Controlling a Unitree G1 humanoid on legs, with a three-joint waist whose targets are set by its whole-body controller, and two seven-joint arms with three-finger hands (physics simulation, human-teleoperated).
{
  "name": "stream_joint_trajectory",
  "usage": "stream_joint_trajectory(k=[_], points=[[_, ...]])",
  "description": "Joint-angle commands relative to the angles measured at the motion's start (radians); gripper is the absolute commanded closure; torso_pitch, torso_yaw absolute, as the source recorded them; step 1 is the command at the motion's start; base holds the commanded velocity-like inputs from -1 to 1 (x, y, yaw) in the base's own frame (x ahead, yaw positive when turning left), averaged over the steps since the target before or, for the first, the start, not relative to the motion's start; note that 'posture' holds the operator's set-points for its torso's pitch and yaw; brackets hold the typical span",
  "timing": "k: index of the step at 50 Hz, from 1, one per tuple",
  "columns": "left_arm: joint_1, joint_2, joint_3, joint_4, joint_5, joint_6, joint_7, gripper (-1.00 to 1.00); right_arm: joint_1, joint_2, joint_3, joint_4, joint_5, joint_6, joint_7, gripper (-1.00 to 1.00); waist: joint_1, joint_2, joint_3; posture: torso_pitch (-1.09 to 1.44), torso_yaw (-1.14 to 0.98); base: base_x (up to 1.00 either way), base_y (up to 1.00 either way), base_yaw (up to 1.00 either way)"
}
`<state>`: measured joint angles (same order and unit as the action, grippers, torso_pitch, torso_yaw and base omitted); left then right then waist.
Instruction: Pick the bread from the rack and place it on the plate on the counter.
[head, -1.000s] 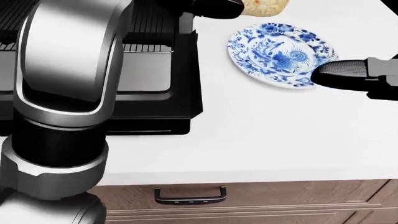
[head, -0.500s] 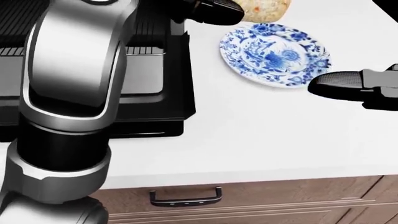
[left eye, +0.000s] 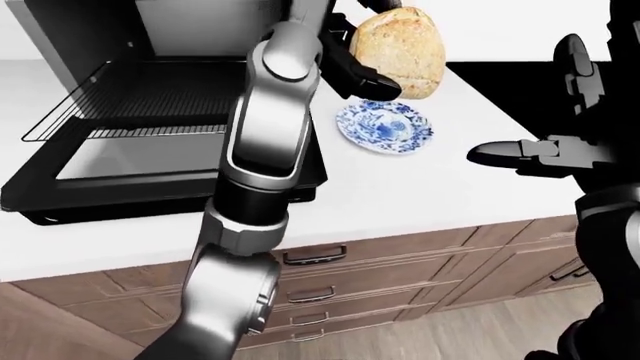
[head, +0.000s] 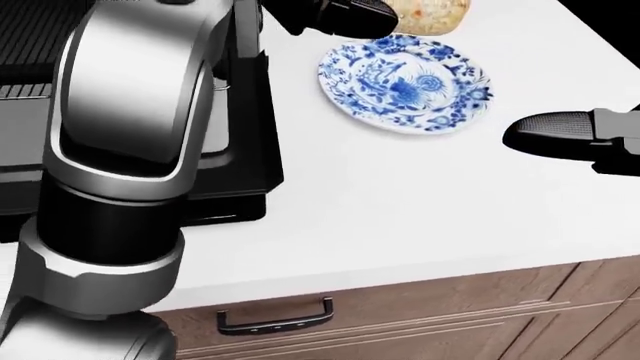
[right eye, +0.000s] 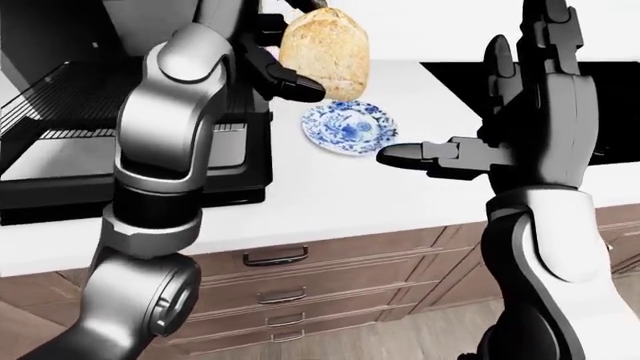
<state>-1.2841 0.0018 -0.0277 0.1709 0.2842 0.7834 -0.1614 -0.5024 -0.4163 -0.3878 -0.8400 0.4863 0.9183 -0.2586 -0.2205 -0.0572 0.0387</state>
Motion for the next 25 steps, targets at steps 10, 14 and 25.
stream_joint_trajectory(k=[10,14,25], points=[[-0.114,0.009,0.033,0.185,-0.052,-0.178,0.073,1.0,-0.014,-0.015,-0.007,-0.015,0.002,-0.033,-0.008,-1.0,-0.074,-0.016,-0.036,0.0,-0.35,0.0,0.0,0.0],[-0.156,0.02,0.047,0.343,-0.084,-0.282,0.117,1.0,-0.005,-0.012,-0.011,-0.021,0.002,-0.034,-0.008,-1.0,-0.1,-0.021,-0.042,0.0,-0.37,0.0,0.0,0.0],[-0.27,0.07,0.082,0.781,-0.151,-0.557,0.226,1.0,0.006,-0.003,-0.006,-0.025,-0.007,-0.041,-0.005,-1.0,-0.167,-0.025,-0.057,0.0,-0.42,0.0,0.0,0.0]])
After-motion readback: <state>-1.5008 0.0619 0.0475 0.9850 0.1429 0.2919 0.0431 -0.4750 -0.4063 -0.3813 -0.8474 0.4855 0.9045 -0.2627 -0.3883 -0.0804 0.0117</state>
